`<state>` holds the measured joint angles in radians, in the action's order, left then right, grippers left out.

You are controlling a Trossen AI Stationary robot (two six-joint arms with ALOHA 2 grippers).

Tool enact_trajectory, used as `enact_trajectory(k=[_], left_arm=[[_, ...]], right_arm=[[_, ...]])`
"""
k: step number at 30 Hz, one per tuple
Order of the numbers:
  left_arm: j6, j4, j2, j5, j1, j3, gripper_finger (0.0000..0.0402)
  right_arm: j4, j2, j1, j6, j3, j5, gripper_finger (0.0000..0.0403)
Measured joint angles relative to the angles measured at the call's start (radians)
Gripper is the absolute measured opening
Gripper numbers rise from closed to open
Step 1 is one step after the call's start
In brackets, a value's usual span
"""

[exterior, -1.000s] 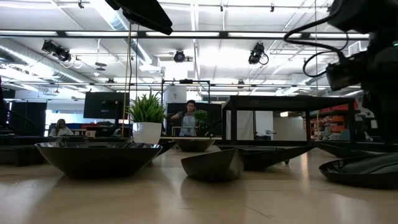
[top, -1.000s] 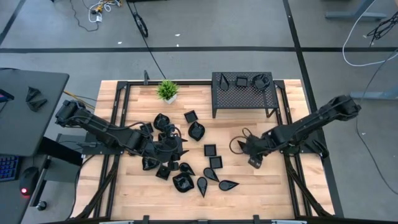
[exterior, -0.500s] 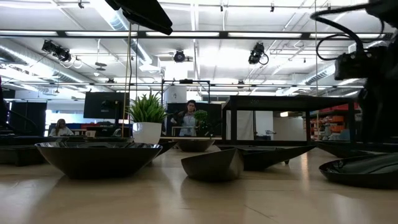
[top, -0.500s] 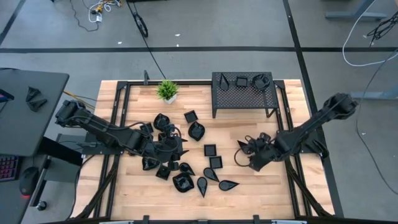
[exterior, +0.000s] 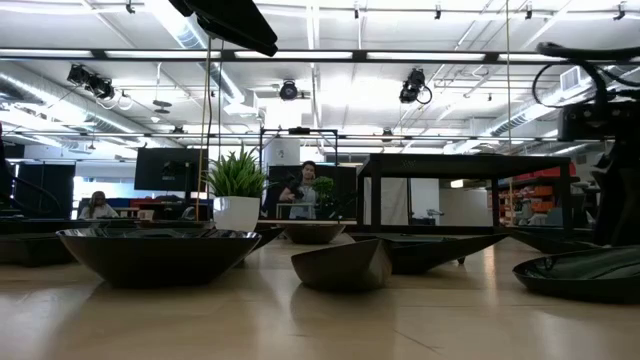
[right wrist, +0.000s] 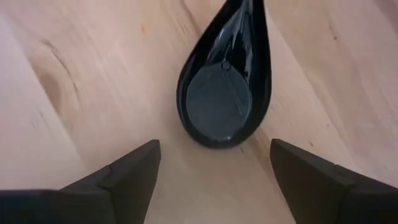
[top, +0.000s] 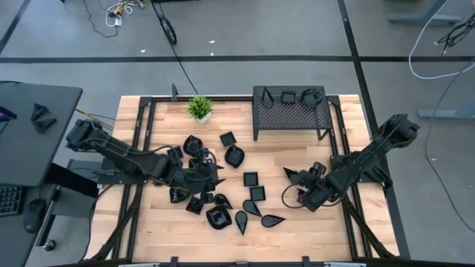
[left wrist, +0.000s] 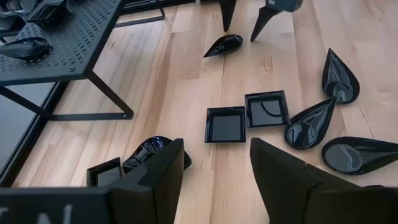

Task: Pick & Place Mini shaped plates
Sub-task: Stack the black drop-shaped plate on top of the black drop-shaped plate on the shelf

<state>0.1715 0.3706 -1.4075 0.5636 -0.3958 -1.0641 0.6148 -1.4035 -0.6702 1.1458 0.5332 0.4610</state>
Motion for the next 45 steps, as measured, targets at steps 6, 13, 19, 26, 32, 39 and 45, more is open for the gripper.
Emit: enact_trajectory(k=[6, 13, 19, 26, 32, 39, 45], left_arm=[[-0.001, 0.000, 0.000, 0.000, 0.000, 0.000, 0.0192], [-0.003, 0.000, 0.000, 0.000, 0.000, 0.000, 0.0192], [-0.003, 0.000, 0.000, 0.000, 0.000, 0.000, 0.0192], [-0.009, -0.004, 0.000, 0.000, 0.000, 0.000, 0.0192], [-0.008, -0.004, 0.000, 0.000, 0.000, 0.000, 0.0192], [-0.009, -0.004, 0.000, 0.000, 0.000, 0.000, 0.0192], [-0.009, -0.004, 0.000, 0.000, 0.000, 0.000, 0.0193]], right_arm=[[-0.031, -0.044, -0.025, 0.139, 0.000, 0.079, 0.0319], [-0.268, -0.044, -0.033, 0.170, -0.113, 0.159, 0.0303], [-0.335, -0.048, -0.030, 0.132, -0.137, 0.216, 0.0284], [-0.361, -0.049, -0.021, -0.022, -0.137, 0.226, 0.0265], [-0.402, -0.050, -0.011, -0.029, -0.137, 0.224, 0.0247], [-0.426, -0.050, -0.011, -0.015, -0.110, 0.215, 0.0224], [-0.395, -0.050, -0.009, -0.070, -0.040, 0.243, 0.0216]])
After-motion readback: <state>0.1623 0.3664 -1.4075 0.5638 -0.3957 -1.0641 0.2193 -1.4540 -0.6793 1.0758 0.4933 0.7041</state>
